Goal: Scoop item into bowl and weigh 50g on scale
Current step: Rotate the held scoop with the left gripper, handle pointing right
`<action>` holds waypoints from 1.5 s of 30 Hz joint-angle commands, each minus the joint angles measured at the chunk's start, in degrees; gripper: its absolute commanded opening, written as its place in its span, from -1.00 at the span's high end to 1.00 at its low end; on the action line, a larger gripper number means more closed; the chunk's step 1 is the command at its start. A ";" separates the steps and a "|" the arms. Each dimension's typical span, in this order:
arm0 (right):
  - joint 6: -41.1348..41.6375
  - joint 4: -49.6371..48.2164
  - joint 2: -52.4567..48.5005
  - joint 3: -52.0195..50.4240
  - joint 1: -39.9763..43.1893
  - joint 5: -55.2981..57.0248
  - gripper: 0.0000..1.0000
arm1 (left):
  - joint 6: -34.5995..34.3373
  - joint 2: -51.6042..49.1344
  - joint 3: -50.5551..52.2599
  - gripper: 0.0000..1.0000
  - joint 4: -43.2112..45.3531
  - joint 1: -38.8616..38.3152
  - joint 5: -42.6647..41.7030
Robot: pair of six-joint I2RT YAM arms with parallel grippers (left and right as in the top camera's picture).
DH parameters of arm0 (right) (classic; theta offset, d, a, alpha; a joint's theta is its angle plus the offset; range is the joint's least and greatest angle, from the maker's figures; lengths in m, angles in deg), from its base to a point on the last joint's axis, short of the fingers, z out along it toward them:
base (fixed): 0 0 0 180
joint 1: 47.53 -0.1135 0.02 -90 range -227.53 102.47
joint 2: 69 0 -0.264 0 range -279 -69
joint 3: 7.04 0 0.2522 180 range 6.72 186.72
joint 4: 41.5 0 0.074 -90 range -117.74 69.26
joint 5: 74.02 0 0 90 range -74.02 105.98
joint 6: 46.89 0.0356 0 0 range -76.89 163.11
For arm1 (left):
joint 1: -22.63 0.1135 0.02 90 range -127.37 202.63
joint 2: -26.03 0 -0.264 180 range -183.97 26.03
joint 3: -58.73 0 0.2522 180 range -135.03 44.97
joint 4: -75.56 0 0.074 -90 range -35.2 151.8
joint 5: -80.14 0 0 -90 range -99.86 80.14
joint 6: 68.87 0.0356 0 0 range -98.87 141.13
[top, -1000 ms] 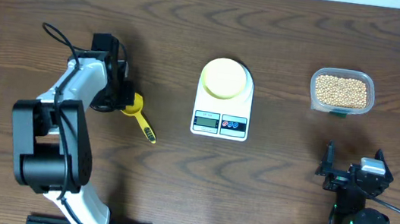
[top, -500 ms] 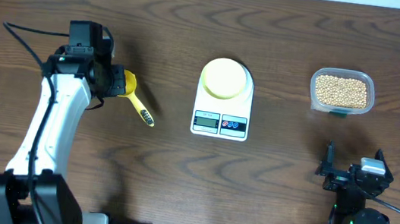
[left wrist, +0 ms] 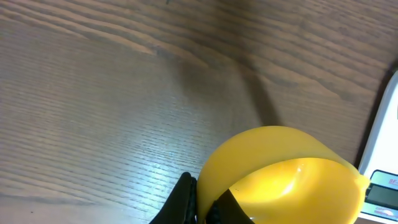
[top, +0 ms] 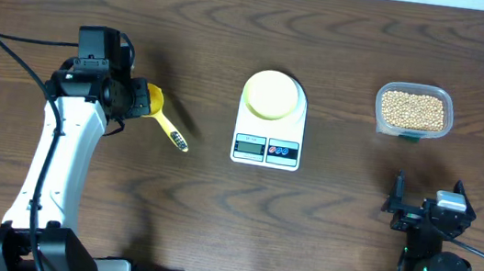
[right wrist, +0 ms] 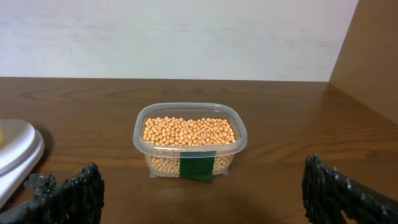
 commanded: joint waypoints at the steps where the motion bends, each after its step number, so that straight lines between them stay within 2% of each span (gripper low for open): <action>1: -0.11 0.22 0.46 -0.07 -0.24 0.66 -0.99 | -0.59 0.98 0.24 0.85 -0.15 -0.04 -3.34; 6: -0.11 0.22 0.46 -0.07 -0.24 0.66 -0.98 | -0.79 0.96 0.24 0.85 -0.15 -0.04 -5.53; 45: -0.11 0.22 0.46 -0.07 -0.24 0.66 -0.99 | -3.80 0.96 0.24 0.85 -4.00 -0.02 -5.46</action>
